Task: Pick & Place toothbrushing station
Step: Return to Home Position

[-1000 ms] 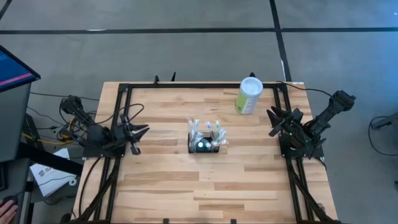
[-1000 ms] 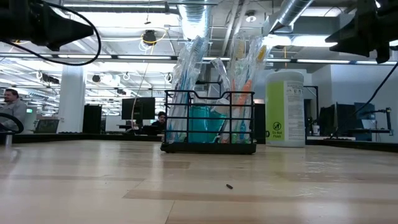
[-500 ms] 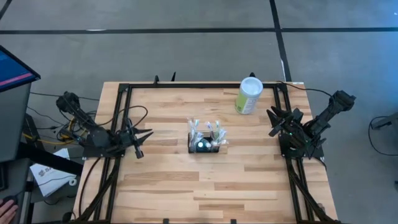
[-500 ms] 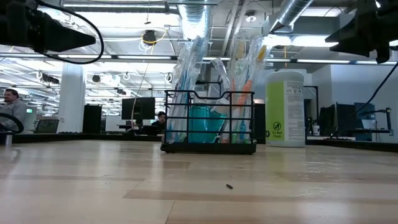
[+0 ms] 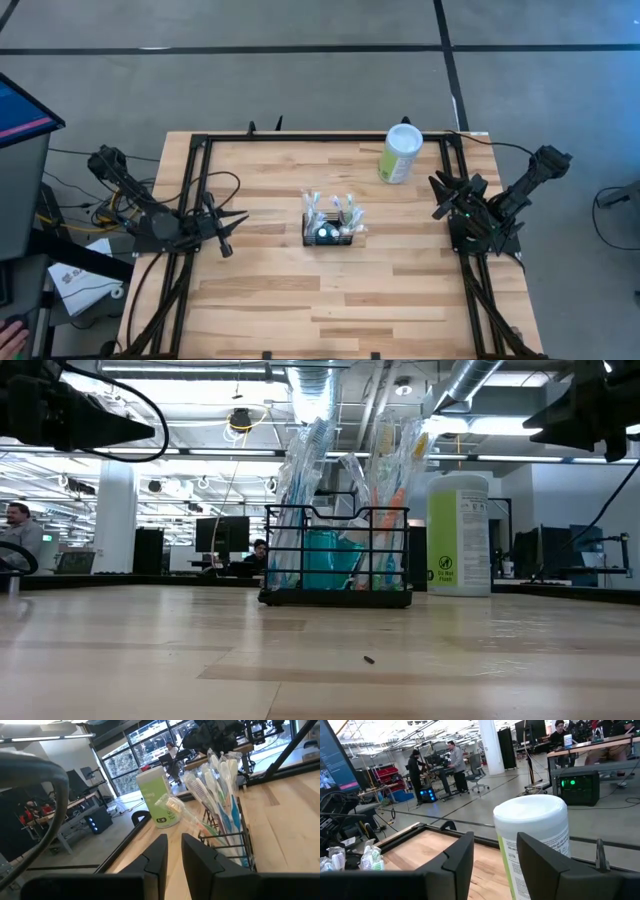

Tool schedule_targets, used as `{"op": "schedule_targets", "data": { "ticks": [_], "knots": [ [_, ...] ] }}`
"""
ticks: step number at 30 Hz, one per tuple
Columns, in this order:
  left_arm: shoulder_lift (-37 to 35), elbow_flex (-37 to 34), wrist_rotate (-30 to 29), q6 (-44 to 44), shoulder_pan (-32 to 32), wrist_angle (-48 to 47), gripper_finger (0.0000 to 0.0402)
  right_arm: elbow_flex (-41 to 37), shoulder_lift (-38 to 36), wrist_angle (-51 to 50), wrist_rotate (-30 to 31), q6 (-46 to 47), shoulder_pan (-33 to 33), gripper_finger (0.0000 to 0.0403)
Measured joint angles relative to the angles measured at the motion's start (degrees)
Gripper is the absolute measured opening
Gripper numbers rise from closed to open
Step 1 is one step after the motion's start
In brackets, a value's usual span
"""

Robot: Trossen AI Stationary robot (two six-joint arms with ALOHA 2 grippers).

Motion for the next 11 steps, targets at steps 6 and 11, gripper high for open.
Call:
{"op": "schedule_targets", "data": {
  "ticks": [6,11],
  "knots": [
    [-0.02,0.0,-0.01,0.04,0.0,0.0,0.0049,0.0,0.0,0.0,0.0,0.0,0.0,0.0145],
    [-0.02,0.0,-0.02,0.04,0.0,0.0,0.0049,0.0,0.0,0.0,0.0,0.0,0.0,0.0146]
  ]
}}
